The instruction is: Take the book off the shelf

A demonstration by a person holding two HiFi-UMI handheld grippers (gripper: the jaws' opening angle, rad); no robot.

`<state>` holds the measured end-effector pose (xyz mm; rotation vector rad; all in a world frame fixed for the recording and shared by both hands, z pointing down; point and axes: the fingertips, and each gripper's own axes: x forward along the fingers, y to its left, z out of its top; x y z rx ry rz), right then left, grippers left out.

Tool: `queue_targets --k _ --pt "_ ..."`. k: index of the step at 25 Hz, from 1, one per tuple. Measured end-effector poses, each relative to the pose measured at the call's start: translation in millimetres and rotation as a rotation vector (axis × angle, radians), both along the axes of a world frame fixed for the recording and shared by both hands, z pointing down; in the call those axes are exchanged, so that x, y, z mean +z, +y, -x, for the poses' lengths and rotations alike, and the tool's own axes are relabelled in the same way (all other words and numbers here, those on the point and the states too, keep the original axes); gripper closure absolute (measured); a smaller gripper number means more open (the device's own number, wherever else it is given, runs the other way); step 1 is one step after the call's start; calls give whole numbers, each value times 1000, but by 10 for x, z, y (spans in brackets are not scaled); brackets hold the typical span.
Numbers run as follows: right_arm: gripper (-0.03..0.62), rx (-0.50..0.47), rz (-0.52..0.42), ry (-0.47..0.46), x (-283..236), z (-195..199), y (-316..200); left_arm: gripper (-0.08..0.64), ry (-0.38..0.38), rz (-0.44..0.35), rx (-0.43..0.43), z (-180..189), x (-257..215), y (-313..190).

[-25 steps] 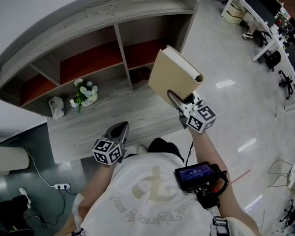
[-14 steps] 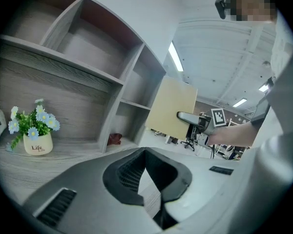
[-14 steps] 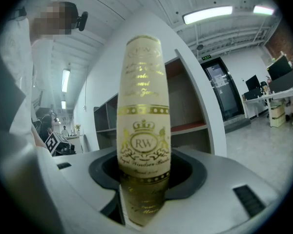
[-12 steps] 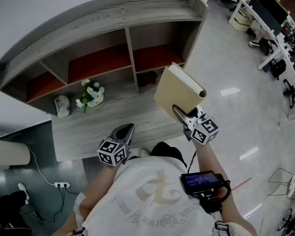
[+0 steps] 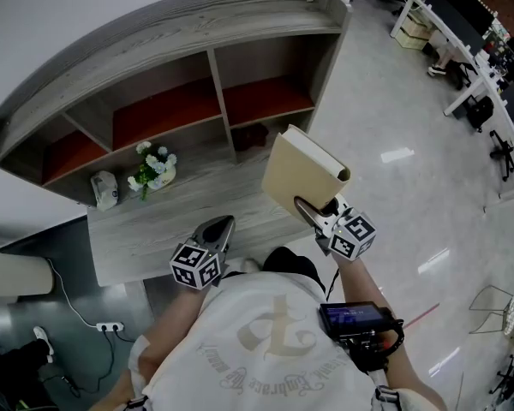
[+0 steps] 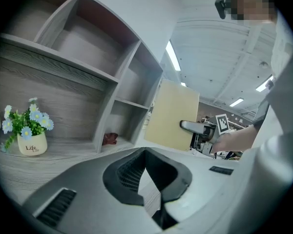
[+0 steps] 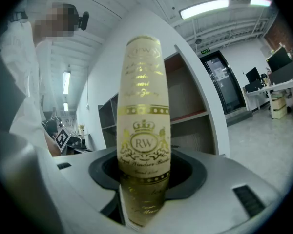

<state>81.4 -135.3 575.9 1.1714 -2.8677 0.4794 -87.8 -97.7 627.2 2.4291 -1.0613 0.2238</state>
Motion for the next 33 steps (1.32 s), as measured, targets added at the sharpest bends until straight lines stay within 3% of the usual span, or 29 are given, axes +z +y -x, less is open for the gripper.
queue_targets --k 15,33 --pt "383 -33 68 26 309 108 299 558 2 -28 13 57 -58 -107" --pt "383 -23 61 3 198 205 266 558 22 -43 -3 121 -162 -244"
